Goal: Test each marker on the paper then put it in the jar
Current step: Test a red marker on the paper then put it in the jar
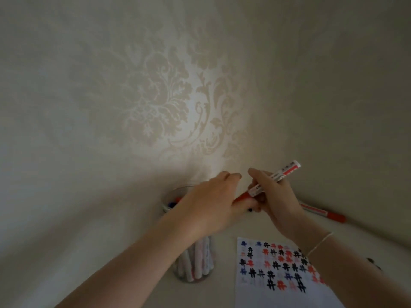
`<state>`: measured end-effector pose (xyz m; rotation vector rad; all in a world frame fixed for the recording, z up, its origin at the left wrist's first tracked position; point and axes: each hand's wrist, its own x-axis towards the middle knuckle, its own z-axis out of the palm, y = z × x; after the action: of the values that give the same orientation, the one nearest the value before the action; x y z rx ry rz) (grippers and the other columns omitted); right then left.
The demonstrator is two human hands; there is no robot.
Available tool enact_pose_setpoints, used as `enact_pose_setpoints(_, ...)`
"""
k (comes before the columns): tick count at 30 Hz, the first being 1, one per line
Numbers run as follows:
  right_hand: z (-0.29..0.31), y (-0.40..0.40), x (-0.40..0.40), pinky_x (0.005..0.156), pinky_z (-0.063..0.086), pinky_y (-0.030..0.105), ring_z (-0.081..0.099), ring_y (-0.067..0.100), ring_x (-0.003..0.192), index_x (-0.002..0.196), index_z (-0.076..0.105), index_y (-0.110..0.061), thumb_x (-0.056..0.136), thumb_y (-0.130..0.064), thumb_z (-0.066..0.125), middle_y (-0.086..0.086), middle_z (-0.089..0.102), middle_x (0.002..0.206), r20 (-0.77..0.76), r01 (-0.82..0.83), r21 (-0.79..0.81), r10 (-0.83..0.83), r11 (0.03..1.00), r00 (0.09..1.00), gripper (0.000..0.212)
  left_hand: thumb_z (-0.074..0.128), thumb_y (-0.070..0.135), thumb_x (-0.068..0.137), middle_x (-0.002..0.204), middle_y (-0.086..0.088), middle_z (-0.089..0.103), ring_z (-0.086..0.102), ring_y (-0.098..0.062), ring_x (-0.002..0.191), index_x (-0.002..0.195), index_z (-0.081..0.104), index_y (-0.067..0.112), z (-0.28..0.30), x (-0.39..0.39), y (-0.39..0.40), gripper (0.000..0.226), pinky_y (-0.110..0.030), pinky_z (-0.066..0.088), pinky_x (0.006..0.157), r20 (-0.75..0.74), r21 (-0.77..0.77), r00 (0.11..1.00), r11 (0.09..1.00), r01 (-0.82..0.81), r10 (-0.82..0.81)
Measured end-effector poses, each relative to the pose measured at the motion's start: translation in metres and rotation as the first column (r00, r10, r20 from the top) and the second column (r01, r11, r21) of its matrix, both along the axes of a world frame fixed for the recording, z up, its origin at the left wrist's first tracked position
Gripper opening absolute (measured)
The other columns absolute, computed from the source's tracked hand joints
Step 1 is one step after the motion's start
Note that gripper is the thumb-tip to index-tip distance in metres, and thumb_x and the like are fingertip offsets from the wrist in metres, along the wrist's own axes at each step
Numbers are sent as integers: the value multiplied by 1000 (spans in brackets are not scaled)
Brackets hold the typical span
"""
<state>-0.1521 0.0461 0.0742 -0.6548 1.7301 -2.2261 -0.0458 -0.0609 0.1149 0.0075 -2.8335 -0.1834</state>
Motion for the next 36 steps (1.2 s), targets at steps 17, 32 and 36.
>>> enact_pose_setpoints(17, -44, 55, -18, 37, 20, 22, 25, 16, 41, 70, 52, 0, 88, -4, 54, 11, 38, 55, 37, 133, 2, -133, 991, 990, 19, 35, 42, 101, 58, 5, 51, 39, -7, 43, 108, 56, 23, -84, -55, 65, 29, -26, 33, 46, -143, 572, 973, 787, 230, -180)
enact_pose_setpoints(32, -70, 110, -43, 50, 49, 30, 55, 20, 49, 71, 53, -9, 93, -25, 58, 8, 59, 60, 166, 601, 100, -609, 793, 776, 27, 21, 26, 103, 124, 3, 57, 43, -19, 113, 149, 19, 32, -151, -91, 48, 47, -31, 29, 90, 48, 248, 990, 962, 116, -132)
enact_pose_setpoints(36, -89, 120, -41, 68, 58, 40, 67, 29, 71, 86, 57, -5, 95, -29, 55, 14, 64, 76, 294, 512, 93, -515, 854, 805, 26, 24, 29, 104, 160, 3, 14, 18, -17, 139, 151, 12, 37, -169, -96, 42, 49, -35, 17, 108, 123, 251, 983, 963, 99, -134)
